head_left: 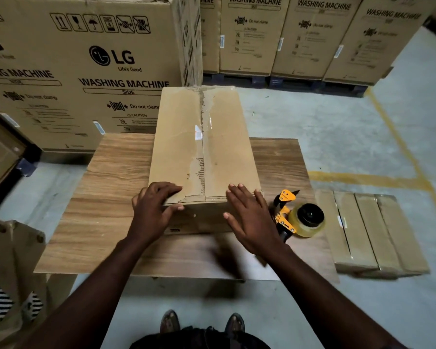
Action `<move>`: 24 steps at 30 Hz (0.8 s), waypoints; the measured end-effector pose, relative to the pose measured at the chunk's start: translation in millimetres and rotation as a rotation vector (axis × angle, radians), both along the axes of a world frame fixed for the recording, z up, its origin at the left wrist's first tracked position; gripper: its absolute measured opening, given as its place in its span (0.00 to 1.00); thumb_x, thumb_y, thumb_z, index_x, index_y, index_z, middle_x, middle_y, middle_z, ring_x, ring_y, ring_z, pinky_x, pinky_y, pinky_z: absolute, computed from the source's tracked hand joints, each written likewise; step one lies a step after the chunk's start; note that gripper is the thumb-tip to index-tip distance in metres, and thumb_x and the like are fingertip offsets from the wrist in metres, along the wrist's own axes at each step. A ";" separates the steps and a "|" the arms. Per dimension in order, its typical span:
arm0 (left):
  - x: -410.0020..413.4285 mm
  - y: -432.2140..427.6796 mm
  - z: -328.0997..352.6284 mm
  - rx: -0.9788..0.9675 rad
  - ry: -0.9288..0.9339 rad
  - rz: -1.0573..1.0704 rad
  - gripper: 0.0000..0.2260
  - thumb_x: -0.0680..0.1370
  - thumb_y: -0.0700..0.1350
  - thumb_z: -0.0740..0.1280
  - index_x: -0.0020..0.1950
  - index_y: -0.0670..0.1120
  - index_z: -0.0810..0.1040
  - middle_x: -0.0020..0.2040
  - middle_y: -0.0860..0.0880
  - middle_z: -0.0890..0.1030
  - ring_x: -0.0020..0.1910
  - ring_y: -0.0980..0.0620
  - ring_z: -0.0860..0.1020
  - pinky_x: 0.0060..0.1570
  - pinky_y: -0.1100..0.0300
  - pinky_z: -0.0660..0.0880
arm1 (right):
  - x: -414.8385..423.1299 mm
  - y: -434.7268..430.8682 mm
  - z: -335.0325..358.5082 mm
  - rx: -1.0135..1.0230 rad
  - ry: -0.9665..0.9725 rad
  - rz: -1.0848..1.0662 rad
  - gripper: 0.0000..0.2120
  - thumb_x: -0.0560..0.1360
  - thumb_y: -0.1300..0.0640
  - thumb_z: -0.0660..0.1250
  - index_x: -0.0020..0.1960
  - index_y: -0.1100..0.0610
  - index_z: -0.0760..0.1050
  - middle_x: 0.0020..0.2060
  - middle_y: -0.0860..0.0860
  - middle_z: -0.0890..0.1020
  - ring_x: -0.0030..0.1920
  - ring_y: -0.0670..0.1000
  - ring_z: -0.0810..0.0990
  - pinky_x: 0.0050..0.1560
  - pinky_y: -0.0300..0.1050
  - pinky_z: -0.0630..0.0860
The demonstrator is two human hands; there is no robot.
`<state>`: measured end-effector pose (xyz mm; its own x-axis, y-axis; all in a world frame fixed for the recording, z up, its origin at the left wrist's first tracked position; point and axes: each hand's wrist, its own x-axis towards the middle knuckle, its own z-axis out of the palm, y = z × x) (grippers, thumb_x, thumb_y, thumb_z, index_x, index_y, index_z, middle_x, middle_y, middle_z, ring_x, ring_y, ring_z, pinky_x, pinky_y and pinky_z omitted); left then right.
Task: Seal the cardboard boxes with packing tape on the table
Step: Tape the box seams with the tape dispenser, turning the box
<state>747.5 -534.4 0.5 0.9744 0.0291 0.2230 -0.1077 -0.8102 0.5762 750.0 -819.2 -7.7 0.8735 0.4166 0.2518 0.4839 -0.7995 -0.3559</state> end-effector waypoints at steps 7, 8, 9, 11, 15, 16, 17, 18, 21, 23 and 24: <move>-1.2 -3.3 -1.4 -0.022 -0.018 0.008 0.21 0.72 0.63 0.65 0.64 0.59 0.79 0.63 0.58 0.76 0.63 0.52 0.73 0.62 0.45 0.65 | -12.5 -41.9 -45.9 1.066 0.311 -1.004 0.05 0.76 0.58 0.70 0.51 0.56 0.82 0.51 0.53 0.85 0.56 0.57 0.82 0.58 0.49 0.75; -1.3 -3.5 -0.8 -0.020 -0.016 0.006 0.22 0.72 0.63 0.64 0.64 0.59 0.78 0.63 0.58 0.75 0.63 0.52 0.73 0.62 0.45 0.65 | -7.7 -51.4 -56.7 1.069 0.466 -1.181 0.11 0.72 0.52 0.72 0.51 0.57 0.82 0.50 0.55 0.85 0.55 0.59 0.82 0.56 0.48 0.75; -1.6 -3.4 -0.4 -0.018 -0.013 0.005 0.22 0.72 0.64 0.64 0.64 0.59 0.78 0.63 0.58 0.75 0.63 0.52 0.72 0.62 0.46 0.65 | -4.4 -61.7 -66.8 1.008 0.621 -1.304 0.21 0.66 0.45 0.73 0.53 0.59 0.81 0.51 0.57 0.85 0.55 0.60 0.82 0.55 0.50 0.76; -1.4 -2.7 -0.2 -0.014 -0.007 0.008 0.22 0.72 0.64 0.64 0.64 0.60 0.78 0.63 0.58 0.75 0.63 0.52 0.72 0.61 0.47 0.64 | -0.3 -81.2 -85.7 0.921 0.828 -1.433 0.34 0.63 0.43 0.76 0.62 0.62 0.78 0.56 0.58 0.82 0.57 0.61 0.82 0.57 0.54 0.79; -3.4 -5.7 0.8 -0.006 -0.006 0.033 0.22 0.72 0.63 0.64 0.64 0.59 0.78 0.63 0.58 0.75 0.63 0.53 0.71 0.59 0.52 0.61 | 4.9 -94.4 -114.8 1.348 1.112 -1.211 0.19 0.73 0.56 0.75 0.61 0.62 0.78 0.47 0.56 0.82 0.44 0.55 0.82 0.45 0.51 0.80; -4.2 -6.3 1.5 -0.006 -0.003 0.040 0.22 0.72 0.63 0.64 0.64 0.59 0.78 0.63 0.59 0.75 0.62 0.54 0.71 0.58 0.53 0.60 | 4.9 -95.2 -119.3 1.441 1.207 -1.139 0.13 0.76 0.57 0.73 0.58 0.60 0.78 0.44 0.56 0.82 0.40 0.54 0.83 0.43 0.50 0.81; -4.8 -7.1 1.8 -0.008 0.000 0.044 0.22 0.72 0.63 0.65 0.63 0.60 0.78 0.63 0.59 0.75 0.62 0.54 0.70 0.58 0.53 0.60 | 5.0 -95.0 -120.4 1.525 1.277 -1.076 0.08 0.77 0.57 0.72 0.54 0.58 0.78 0.40 0.56 0.82 0.37 0.54 0.83 0.43 0.50 0.81; -5.6 -7.1 2.7 -0.010 0.007 0.047 0.21 0.72 0.63 0.65 0.63 0.60 0.78 0.63 0.59 0.74 0.62 0.54 0.70 0.58 0.53 0.59 | 6.0 -94.8 -123.3 1.592 1.319 -1.024 0.05 0.78 0.56 0.70 0.50 0.58 0.77 0.37 0.56 0.81 0.34 0.55 0.81 0.43 0.51 0.80; -6.1 -7.1 8.1 -0.005 0.049 0.049 0.20 0.72 0.60 0.68 0.63 0.60 0.78 0.63 0.59 0.74 0.63 0.53 0.70 0.58 0.53 0.59 | 5.9 -90.6 -120.7 1.750 1.368 -0.863 0.10 0.74 0.52 0.68 0.41 0.56 0.70 0.32 0.53 0.72 0.33 0.53 0.72 0.41 0.48 0.71; -6.1 -5.8 10.5 0.007 0.076 0.039 0.20 0.72 0.60 0.68 0.64 0.61 0.77 0.63 0.60 0.73 0.64 0.53 0.70 0.59 0.53 0.59 | 4.3 -87.0 -116.2 1.768 1.371 -0.850 0.12 0.74 0.51 0.68 0.37 0.56 0.68 0.29 0.52 0.70 0.30 0.52 0.70 0.37 0.45 0.71; -6.3 -5.8 12.9 0.010 0.085 0.033 0.21 0.72 0.61 0.68 0.64 0.61 0.77 0.63 0.60 0.73 0.64 0.54 0.70 0.59 0.53 0.59 | 5.5 -85.3 -113.1 1.751 1.351 -0.880 0.14 0.75 0.52 0.67 0.35 0.55 0.69 0.26 0.51 0.71 0.27 0.51 0.71 0.32 0.42 0.72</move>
<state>741.2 -540.2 13.4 0.9884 0.0595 0.1398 -0.0319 -0.8182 0.5741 755.6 -904.4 -120.8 0.5692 0.1164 -0.8139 -0.6505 0.6692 -0.3592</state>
